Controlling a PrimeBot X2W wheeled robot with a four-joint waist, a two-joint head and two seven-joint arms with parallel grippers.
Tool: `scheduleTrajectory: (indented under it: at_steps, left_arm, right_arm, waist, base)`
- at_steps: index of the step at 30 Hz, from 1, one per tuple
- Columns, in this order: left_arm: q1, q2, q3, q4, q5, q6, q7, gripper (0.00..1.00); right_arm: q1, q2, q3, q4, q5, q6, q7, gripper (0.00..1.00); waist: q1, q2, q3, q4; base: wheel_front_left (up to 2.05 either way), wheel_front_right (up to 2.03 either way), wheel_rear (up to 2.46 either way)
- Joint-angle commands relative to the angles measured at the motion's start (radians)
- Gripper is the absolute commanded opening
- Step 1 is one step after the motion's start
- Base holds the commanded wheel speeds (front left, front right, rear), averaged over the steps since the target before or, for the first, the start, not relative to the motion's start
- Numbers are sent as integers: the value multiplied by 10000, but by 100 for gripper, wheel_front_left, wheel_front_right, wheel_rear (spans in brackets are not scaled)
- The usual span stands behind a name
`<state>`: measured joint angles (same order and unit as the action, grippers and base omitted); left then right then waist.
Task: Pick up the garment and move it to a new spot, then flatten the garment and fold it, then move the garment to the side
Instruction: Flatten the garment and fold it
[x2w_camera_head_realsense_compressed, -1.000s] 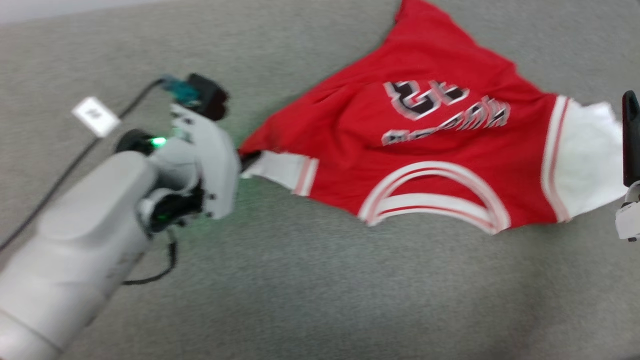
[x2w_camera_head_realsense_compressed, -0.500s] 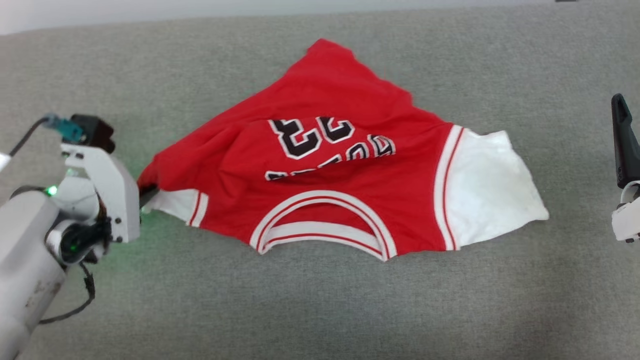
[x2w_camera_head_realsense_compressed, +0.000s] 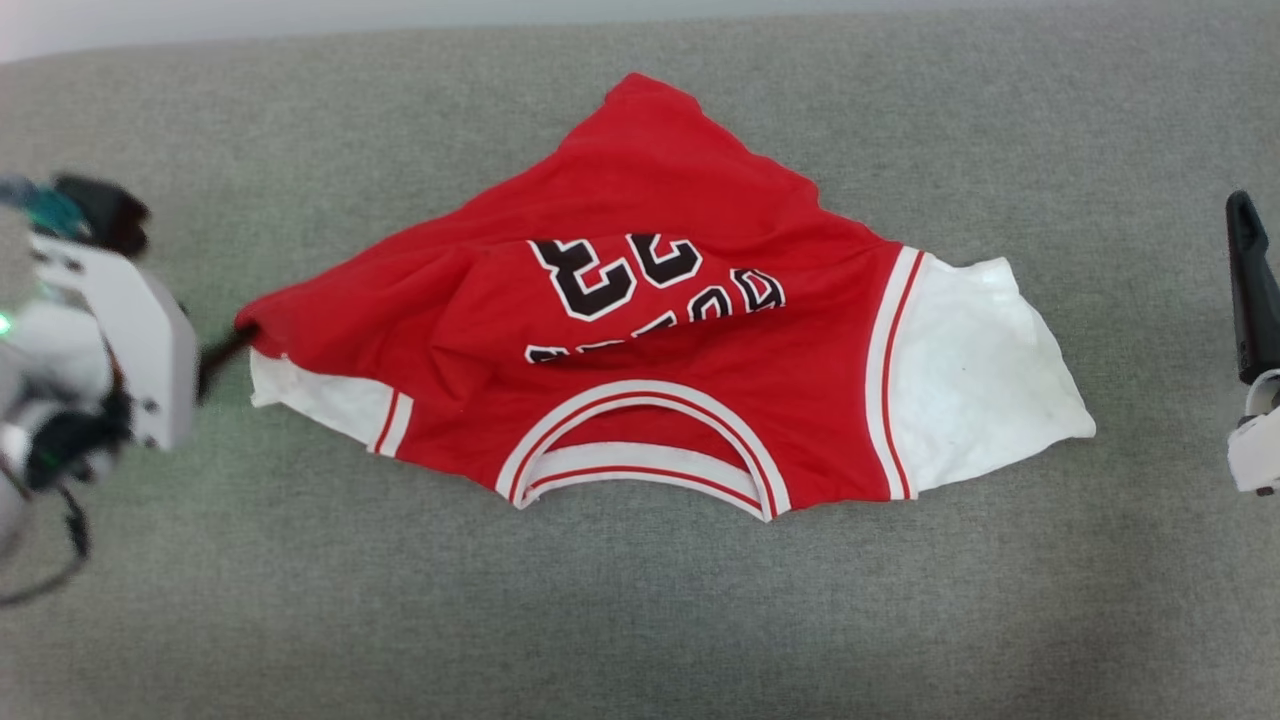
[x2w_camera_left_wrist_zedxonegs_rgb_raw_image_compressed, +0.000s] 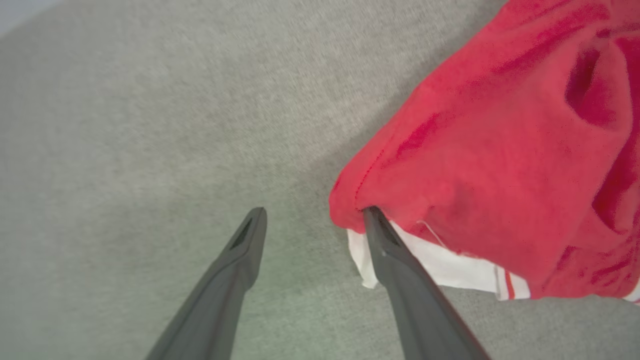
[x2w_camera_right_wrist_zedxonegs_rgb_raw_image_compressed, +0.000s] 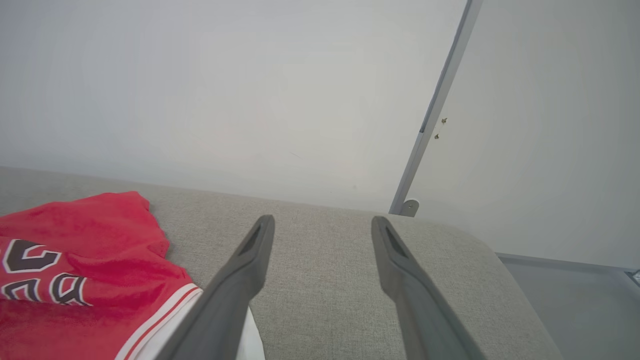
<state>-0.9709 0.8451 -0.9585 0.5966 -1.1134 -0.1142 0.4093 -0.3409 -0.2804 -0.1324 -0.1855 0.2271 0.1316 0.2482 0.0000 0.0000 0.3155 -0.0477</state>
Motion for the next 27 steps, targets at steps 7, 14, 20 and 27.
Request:
scheduleTrajectory:
  at_steps: [7, 14, 20, 27]
  left_arm:
    - [-1665, 256, 104, -832, 742, 55, 455, 100]
    - [-2304, -250, -577, -1245, -34, -163, 1960, 100]
    - [-2660, 188, -1464, -1529, -657, -168, 3043, 100]
    - [-2872, 576, -2061, -1481, -820, -170, 2972, 100]
  right_arm:
    - [-53, 289, 271, -170, -147, -18, -37, 100]
    - [-210, 658, 688, -282, -330, -16, -36, 100]
    - [-349, 852, 1011, -282, -370, -18, -147, 100]
    - [-204, 1025, 1197, -340, -489, -18, -194, 100]
  waist:
    - [0, 0, 447, -493]
    - [0, 0, 1002, -1235]
    - [0, 0, 1317, -1816]
    - [0, 0, 1419, -2041]
  base:
    - [0, 0, 0]
    - [0, 0, 0]
    - [0, 0, 0]
    - [0, 0, 0]
